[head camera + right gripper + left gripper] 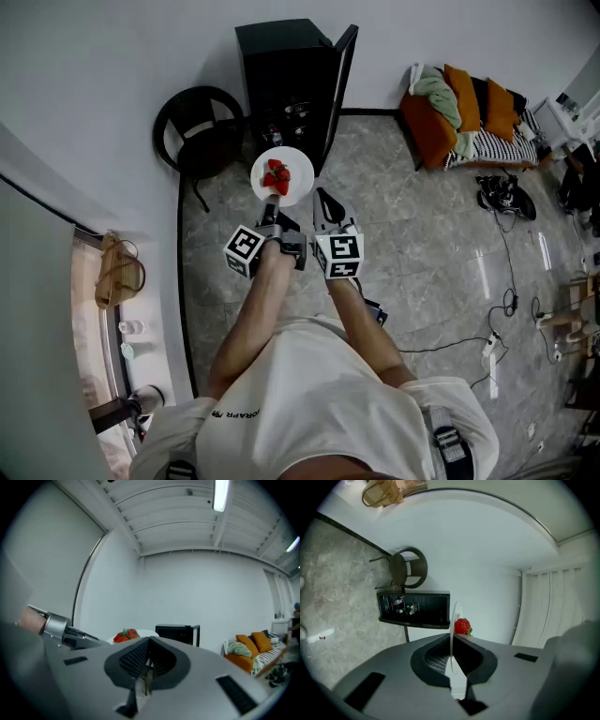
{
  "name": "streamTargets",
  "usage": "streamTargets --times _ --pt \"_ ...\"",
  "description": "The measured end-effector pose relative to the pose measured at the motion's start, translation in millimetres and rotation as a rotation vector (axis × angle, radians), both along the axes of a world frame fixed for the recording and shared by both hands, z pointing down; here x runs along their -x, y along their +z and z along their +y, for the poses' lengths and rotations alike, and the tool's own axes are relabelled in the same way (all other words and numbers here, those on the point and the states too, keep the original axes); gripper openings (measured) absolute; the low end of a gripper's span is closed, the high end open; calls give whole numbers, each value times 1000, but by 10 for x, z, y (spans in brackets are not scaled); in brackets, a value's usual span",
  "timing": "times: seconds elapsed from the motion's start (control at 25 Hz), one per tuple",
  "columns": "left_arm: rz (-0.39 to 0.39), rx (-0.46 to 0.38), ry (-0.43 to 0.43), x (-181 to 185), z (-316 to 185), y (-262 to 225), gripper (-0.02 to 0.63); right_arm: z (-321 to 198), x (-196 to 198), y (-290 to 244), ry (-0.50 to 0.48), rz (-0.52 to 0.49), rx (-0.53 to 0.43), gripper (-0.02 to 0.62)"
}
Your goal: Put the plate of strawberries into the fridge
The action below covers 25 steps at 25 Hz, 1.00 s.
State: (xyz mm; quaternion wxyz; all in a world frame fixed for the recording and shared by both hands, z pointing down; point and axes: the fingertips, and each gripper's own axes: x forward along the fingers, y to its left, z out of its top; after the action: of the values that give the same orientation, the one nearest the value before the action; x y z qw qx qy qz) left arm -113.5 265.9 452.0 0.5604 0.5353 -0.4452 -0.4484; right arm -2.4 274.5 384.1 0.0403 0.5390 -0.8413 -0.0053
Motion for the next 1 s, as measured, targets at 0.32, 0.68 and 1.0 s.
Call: streamTargets --times 0.32,0.68,1.0 --pt "-4 4 -5 -6 68 -28 11 52 -22 -27 -19 -30 1 12" --pt "-16 -4 -21 -182 181 -25 11 136 -165 -5 -51 -57 1 12" --pt "-30 -26 -49 -488 328 -67 11 244 -508 40 -83 -58 -11 12"
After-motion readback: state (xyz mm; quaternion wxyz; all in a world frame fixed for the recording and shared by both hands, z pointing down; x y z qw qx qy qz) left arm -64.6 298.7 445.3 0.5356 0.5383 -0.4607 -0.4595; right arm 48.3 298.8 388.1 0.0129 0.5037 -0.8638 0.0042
